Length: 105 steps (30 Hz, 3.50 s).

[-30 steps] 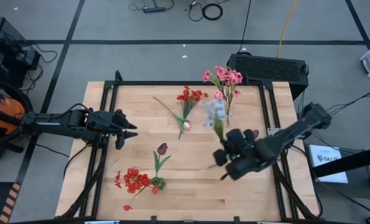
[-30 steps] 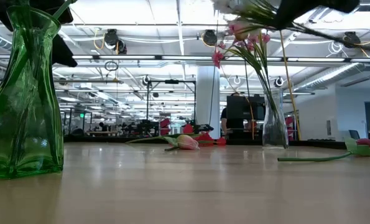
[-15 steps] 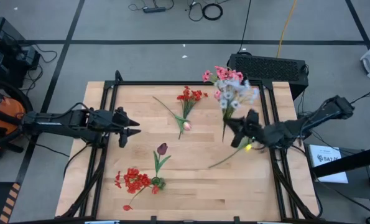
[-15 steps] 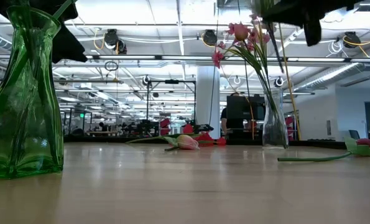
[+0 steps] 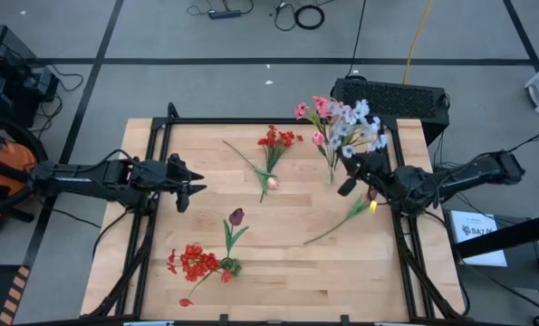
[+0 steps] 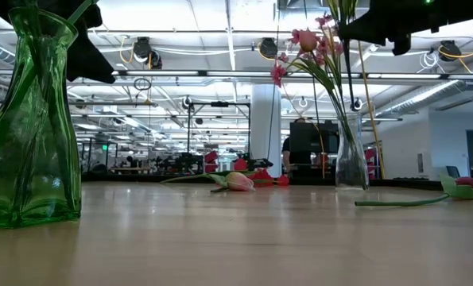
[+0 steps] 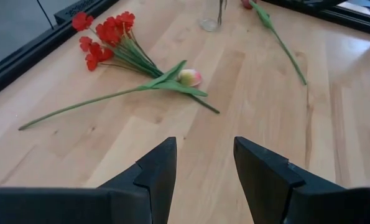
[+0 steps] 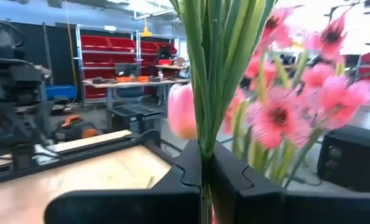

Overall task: Sort flowers into vase by color
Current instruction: Put the white flowers into the transparent vase, then put the pink flower into the transparent vase

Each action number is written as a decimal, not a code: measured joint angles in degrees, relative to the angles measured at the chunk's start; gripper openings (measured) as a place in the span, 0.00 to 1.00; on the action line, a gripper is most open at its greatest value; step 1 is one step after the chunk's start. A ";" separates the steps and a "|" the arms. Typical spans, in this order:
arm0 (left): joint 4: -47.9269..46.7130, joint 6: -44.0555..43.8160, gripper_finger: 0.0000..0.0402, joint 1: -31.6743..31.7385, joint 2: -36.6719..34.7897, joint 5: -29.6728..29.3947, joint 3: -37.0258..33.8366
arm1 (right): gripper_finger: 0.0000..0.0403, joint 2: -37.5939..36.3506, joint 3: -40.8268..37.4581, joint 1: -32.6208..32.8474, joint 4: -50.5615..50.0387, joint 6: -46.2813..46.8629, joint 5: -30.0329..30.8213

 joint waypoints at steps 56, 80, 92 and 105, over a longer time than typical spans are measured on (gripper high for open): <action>0.02 1.49 0.42 0.00 0.00 -1.39 0.00 | 0.20 2.33 -21.02 -13.50 16.22 17.05 -9.65; -0.10 1.46 0.42 0.00 0.00 -1.05 0.00 | 0.53 2.31 18.53 -13.48 -59.20 30.91 -15.19; -0.15 1.47 0.42 0.00 0.00 -1.05 0.00 | 0.53 2.31 23.50 -13.47 -77.39 43.07 -27.46; 1.76 1.09 0.42 2.14 0.00 -1.17 0.00 | 0.53 -0.02 23.53 -13.43 -86.61 60.35 -48.87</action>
